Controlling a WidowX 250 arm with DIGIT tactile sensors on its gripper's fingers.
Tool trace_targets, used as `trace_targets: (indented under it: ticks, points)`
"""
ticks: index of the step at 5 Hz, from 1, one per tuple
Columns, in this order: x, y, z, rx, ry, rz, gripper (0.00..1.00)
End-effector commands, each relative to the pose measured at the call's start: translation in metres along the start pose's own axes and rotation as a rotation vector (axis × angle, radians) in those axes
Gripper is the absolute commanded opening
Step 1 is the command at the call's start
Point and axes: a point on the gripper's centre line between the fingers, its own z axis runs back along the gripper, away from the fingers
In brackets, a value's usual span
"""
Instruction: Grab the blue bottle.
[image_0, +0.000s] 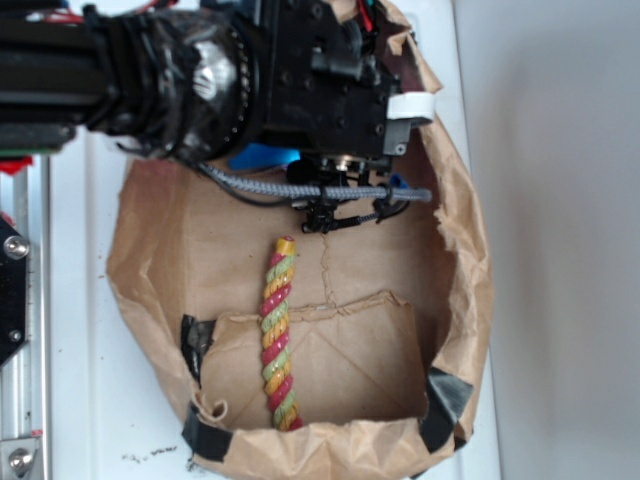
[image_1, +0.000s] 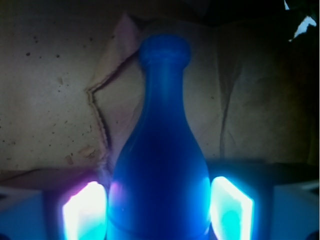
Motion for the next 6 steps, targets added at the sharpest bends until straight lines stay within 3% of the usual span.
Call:
trace_targets:
  ticks: [1,2,3,5,6]
  points:
    - [0.005,0.009,0.021,-0.015,-0.052,0.019,0.0]
    - [0.002,0.015,0.042,-0.079,-0.035,0.012,0.0]
    - [-0.004,0.018,0.079,-0.191,-0.005,-0.032,0.0]
    - [-0.024,-0.012,0.141,-0.255,0.002,-0.076,0.0]
    - [-0.025,-0.032,0.146,-0.239,-0.03,-0.08,0.0]
